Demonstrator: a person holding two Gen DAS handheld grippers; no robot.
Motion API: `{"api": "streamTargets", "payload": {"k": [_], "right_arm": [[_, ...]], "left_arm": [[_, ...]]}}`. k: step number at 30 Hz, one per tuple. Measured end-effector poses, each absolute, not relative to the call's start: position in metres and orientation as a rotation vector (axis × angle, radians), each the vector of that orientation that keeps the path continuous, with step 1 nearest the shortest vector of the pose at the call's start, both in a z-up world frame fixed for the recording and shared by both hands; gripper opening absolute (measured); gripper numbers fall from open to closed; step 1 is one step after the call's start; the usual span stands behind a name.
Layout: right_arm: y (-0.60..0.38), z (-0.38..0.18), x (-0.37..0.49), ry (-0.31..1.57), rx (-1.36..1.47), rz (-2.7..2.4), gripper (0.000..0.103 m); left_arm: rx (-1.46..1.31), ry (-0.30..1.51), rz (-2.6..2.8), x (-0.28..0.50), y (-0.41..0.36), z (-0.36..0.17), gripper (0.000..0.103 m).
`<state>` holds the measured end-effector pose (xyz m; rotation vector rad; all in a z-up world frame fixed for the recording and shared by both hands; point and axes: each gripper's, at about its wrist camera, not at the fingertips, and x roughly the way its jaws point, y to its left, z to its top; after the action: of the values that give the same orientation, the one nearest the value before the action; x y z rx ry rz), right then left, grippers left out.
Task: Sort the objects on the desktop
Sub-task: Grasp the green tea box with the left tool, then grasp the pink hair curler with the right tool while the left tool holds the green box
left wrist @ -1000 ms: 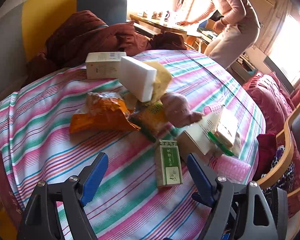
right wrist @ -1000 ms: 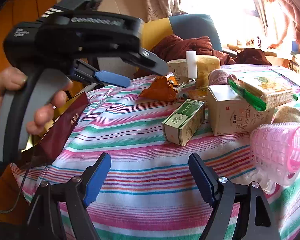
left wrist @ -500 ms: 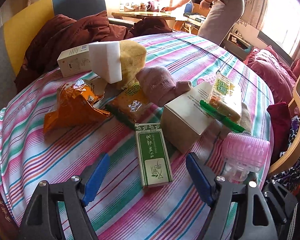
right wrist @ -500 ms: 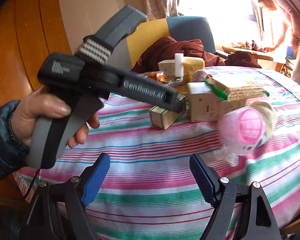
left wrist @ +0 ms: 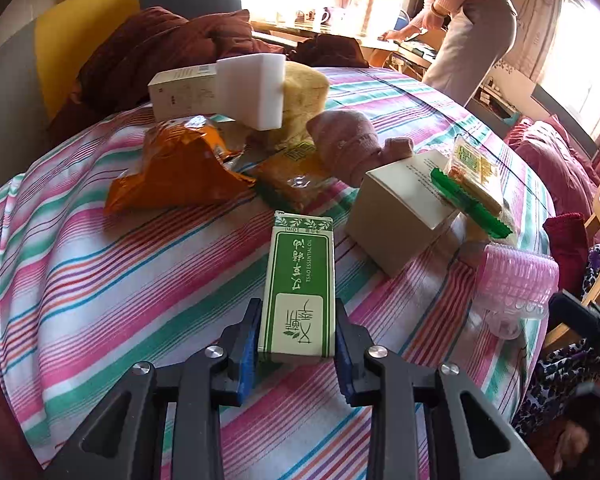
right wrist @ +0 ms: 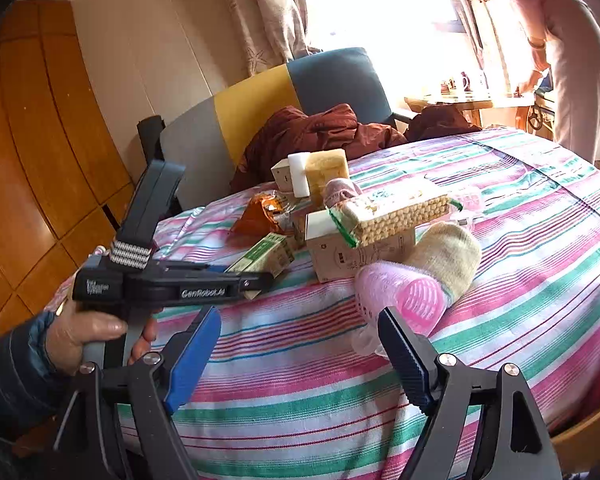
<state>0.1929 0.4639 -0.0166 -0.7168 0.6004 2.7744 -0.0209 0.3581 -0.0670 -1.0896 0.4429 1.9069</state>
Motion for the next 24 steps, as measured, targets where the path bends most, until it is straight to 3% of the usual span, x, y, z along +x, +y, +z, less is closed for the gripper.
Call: {"api": "streamTargets", "payload": {"k": [11, 16, 24], "right_arm": [[0.485, -0.013, 0.193, 0.46, -0.764, 2.616, 0.082], [0.505, -0.023, 0.186, 0.581, -0.776, 2.585, 0.082], [0.457, -0.023, 0.158, 0.564, -0.909, 2.806, 0.076]], "left_arm": [[-1.078, 0.394, 2.041, 0.0, 0.279, -0.071, 0.032], [-1.064, 0.361, 2.067, 0.006, 0.26, -0.07, 0.032], [-1.064, 0.329, 2.07, 0.008, 0.248, -0.072, 0.032]]}}
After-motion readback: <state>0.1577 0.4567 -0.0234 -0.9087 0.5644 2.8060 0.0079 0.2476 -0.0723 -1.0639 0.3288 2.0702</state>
